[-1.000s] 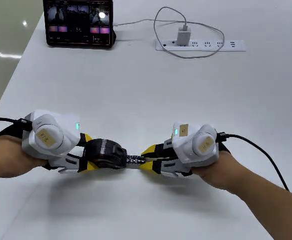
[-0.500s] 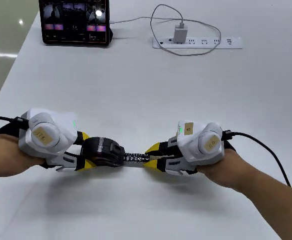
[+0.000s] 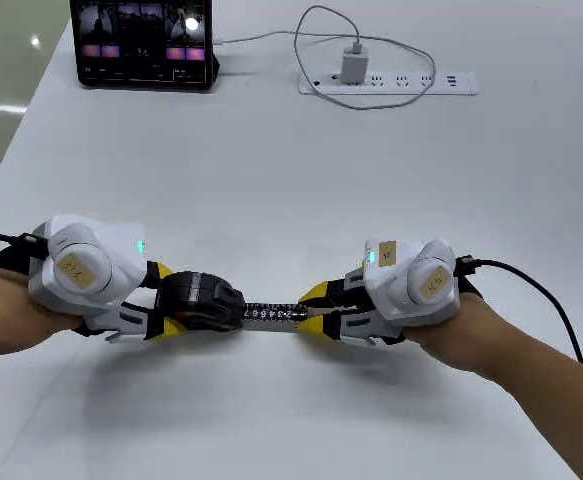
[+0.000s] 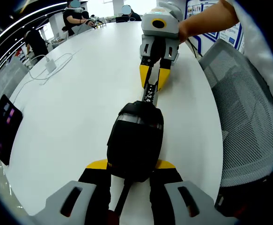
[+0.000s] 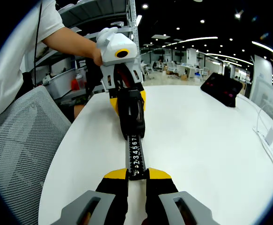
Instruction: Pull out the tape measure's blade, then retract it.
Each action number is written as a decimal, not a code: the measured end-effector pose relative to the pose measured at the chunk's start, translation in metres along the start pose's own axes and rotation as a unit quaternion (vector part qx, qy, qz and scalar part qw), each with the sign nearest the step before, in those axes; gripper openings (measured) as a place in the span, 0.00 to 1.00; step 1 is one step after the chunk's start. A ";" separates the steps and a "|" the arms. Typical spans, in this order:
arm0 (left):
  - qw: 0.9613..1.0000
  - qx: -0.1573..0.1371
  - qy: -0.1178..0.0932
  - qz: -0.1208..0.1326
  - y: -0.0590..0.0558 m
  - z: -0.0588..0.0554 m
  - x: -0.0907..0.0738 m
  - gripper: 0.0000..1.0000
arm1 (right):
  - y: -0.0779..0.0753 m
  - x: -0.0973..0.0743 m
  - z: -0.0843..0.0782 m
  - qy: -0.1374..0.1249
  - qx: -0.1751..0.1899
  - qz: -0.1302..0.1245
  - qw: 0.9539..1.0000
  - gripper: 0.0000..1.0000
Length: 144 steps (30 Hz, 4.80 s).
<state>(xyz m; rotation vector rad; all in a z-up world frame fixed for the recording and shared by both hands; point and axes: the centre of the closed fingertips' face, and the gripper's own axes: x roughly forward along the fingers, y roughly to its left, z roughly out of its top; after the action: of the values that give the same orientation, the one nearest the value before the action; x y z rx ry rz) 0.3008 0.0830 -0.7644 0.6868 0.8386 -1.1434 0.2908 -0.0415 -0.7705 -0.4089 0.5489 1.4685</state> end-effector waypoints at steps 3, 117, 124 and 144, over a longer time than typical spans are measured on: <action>1.000 0.000 0.000 0.000 0.000 0.000 0.000 0.26 | 0.000 -0.003 -0.002 0.002 -0.001 -0.001 1.000 0.10; 1.000 -0.015 0.001 0.009 -0.001 0.003 0.001 0.26 | -0.015 -0.115 -0.082 0.099 -0.004 -0.031 0.995 0.09; 1.000 -0.014 0.001 0.008 -0.001 0.003 0.000 0.26 | -0.016 -0.121 -0.087 0.108 -0.005 -0.033 0.994 0.09; 1.000 -0.012 0.004 0.012 -0.001 0.003 0.001 0.27 | -0.016 -0.132 -0.097 0.134 0.005 -0.038 0.990 0.10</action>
<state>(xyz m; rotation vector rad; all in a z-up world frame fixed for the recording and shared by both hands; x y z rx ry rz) 0.3009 0.0797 -0.7633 0.6798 0.8476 -1.1088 0.2949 -0.2064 -0.7741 -0.6192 0.7458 1.3444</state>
